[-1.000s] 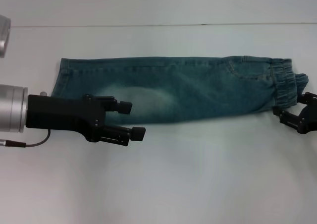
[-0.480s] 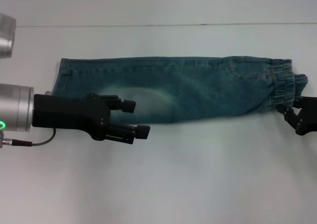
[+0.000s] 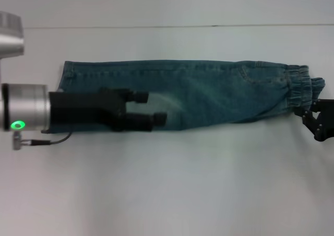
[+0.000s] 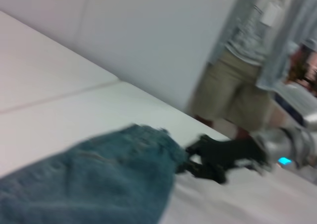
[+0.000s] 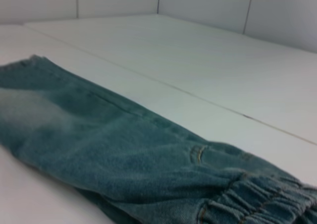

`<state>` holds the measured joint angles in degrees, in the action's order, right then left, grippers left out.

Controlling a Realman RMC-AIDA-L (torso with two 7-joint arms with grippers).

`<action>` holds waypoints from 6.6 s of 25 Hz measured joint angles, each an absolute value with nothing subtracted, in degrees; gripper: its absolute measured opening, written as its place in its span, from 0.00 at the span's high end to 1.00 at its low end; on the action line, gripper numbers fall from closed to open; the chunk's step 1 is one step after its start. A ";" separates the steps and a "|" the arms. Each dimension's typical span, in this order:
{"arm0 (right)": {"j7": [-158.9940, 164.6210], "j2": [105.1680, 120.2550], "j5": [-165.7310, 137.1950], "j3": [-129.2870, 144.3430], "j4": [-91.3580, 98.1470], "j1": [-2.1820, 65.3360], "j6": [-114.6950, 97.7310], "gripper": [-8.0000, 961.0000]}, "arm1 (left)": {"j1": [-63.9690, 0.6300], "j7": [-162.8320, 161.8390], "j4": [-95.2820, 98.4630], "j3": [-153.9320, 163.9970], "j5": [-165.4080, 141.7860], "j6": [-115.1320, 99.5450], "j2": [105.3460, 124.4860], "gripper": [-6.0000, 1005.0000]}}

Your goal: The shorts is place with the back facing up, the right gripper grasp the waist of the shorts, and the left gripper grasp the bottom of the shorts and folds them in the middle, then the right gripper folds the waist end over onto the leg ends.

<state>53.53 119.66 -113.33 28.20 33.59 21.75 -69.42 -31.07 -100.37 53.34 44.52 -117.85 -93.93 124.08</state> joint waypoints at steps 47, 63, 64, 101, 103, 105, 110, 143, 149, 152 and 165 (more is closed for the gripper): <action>69.88 119.44 -115.51 41.99 55.75 35.98 -81.39 0.86 | -34.73 -71.14 24.71 101.00 -56.36 -42.29 124.64 0.98; 70.95 119.52 -120.49 57.72 49.58 49.77 -72.71 0.86 | -14.36 -53.76 28.66 54.48 -51.66 -57.02 124.65 0.95; 70.68 119.57 -120.67 59.16 48.49 50.67 -71.19 0.86 | -13.18 -53.62 28.34 53.20 -51.68 -58.82 124.63 0.95; 75.79 119.55 -99.94 76.20 49.83 43.67 -53.82 0.08 | -10.28 -52.39 23.98 46.63 -63.94 -72.35 124.24 0.88; 79.23 119.42 -100.02 72.85 50.48 41.49 -55.54 0.04 | -10.28 -52.39 25.17 46.45 -66.62 -74.42 124.15 0.88; 80.45 119.42 -99.39 69.62 50.87 39.08 -58.50 0.04 | -10.30 -52.37 25.99 45.47 -68.82 -76.81 124.08 0.88; 79.94 119.47 -95.47 61.17 49.71 29.07 -71.64 0.05 | -10.52 -53.25 26.93 42.06 -72.56 -82.22 123.70 0.85; 54.94 119.79 -94.28 56.15 36.79 14.50 -84.05 0.04 | -17.91 -71.71 35.39 31.92 -116.48 -93.45 119.03 0.11; 54.78 119.80 -94.34 58.24 36.34 16.47 -83.89 0.04 | -19.22 -73.06 35.89 31.76 -118.92 -93.72 118.30 0.12; 55.06 119.73 -94.51 59.55 36.07 17.51 -83.72 0.04 | -19.75 -73.31 35.95 31.74 -120.50 -94.36 118.13 0.11; 55.89 119.52 -95.98 59.79 35.68 18.90 -83.83 0.04 | -20.59 -75.78 38.12 30.34 -125.22 -99.05 117.44 0.11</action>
